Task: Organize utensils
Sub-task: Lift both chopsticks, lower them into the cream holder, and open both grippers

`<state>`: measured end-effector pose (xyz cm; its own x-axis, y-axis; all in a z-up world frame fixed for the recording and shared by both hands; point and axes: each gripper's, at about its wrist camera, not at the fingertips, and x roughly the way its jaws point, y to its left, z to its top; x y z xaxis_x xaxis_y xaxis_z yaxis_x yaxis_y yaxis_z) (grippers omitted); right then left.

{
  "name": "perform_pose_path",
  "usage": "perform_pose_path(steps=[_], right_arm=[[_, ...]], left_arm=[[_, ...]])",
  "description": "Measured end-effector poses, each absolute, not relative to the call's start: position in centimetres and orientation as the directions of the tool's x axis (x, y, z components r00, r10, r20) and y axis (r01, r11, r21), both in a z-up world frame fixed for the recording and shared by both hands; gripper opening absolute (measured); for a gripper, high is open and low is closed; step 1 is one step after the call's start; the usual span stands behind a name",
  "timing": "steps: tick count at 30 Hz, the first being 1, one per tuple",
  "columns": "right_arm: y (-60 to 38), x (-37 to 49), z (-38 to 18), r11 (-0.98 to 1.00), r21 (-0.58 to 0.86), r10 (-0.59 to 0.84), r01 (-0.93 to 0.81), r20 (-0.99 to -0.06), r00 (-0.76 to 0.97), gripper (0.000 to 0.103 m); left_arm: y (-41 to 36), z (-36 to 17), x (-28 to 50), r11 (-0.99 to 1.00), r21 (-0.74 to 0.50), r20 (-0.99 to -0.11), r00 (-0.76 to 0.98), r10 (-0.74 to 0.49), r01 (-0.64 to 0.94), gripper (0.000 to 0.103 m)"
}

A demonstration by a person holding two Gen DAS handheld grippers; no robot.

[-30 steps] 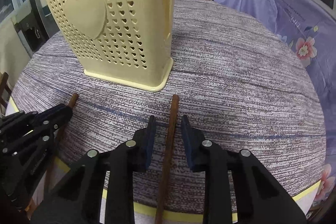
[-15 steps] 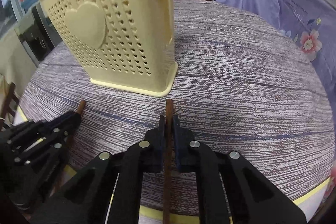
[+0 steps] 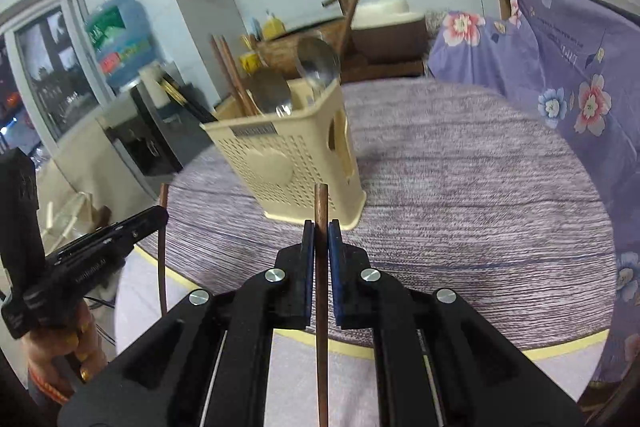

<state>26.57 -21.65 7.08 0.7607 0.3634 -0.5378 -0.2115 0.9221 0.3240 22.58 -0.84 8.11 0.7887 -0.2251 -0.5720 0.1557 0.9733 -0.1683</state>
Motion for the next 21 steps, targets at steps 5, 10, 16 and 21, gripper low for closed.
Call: perform_pose_path(steps=[5, 10, 16, 21], right_arm=[[-22.7, 22.6, 10.2, 0.909, 0.322, 0.398, -0.265, -0.479, 0.782, 0.008], [-22.4, 21.4, 11.3, 0.914, 0.289, 0.396, -0.286, -0.473, 0.787, 0.008], [-22.2, 20.6, 11.9, 0.918, 0.265, 0.391, -0.296, -0.469, 0.792, 0.008], [-22.1, 20.5, 12.9, 0.916, 0.255, 0.397, -0.31, -0.457, 0.796, 0.008]], left_arm=[[0.1, 11.3, 19.7, 0.964, -0.185, -0.499, 0.827, -0.26, 0.192, 0.008], [0.2, 12.1, 19.4, 0.966, -0.173, -0.478, 0.84, -0.255, 0.194, 0.008], [0.1, 12.1, 19.4, 0.966, -0.164, -0.48, 0.839, -0.256, 0.201, 0.008], [0.2, 13.2, 19.4, 0.964, -0.162, -0.463, 0.846, -0.265, 0.213, 0.008]])
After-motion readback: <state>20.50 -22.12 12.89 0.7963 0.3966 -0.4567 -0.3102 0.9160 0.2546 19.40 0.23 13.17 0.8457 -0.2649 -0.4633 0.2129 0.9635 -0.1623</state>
